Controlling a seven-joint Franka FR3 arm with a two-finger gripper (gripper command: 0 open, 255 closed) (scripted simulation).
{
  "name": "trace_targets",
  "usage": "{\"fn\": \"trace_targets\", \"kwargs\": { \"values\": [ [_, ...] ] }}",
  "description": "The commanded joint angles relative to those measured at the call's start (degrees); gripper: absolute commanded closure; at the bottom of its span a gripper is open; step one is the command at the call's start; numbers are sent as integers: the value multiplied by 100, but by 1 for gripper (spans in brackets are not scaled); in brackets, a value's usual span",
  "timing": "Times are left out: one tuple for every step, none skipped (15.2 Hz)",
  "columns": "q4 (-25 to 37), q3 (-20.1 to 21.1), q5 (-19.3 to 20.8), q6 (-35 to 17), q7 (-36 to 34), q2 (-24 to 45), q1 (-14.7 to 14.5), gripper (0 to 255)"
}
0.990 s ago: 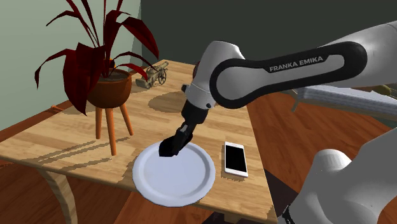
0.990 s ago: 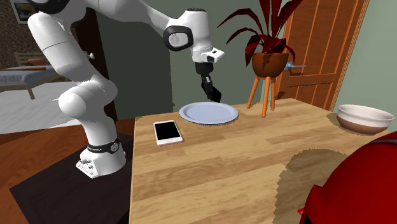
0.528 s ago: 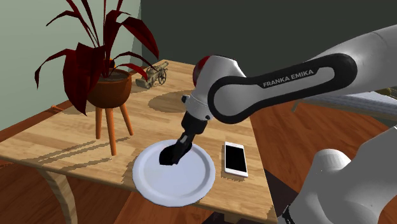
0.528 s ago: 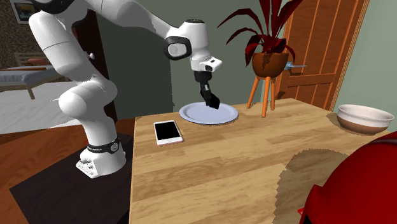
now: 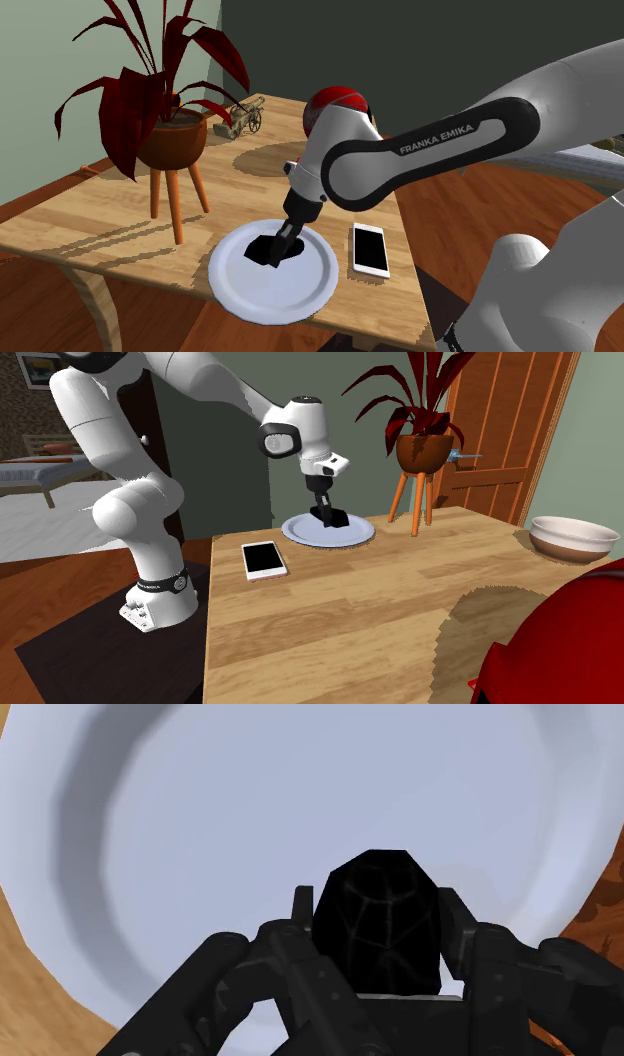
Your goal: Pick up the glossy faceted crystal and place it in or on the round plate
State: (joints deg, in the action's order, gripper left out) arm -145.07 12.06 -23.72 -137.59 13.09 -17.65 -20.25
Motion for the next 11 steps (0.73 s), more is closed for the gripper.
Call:
{"fn": "trace_targets", "kwargs": {
  "values": [
    [-1, 0, -2, -12, 3, 9, 0, 255],
    [-1, 0, -2, -12, 3, 9, 0, 255],
    [-1, 0, -2, -12, 3, 9, 0, 255],
    [-1, 0, -2, -12, 3, 9, 0, 255],
    [-1, 0, -2, -12, 3, 9, 0, 0],
    [-1, 0, -2, -12, 3, 9, 0, 0],
    [-1, 1, -2, -12, 3, 8, 0, 0],
    [-1, 1, -2, -12, 3, 8, 0, 0],
    [-1, 1, -2, -12, 3, 8, 0, 0],
    [-1, 1, -2, -12, 3, 8, 0, 0],
    [52, -39, 45, 205, -20, -149, 29, 0]
  ]
}}
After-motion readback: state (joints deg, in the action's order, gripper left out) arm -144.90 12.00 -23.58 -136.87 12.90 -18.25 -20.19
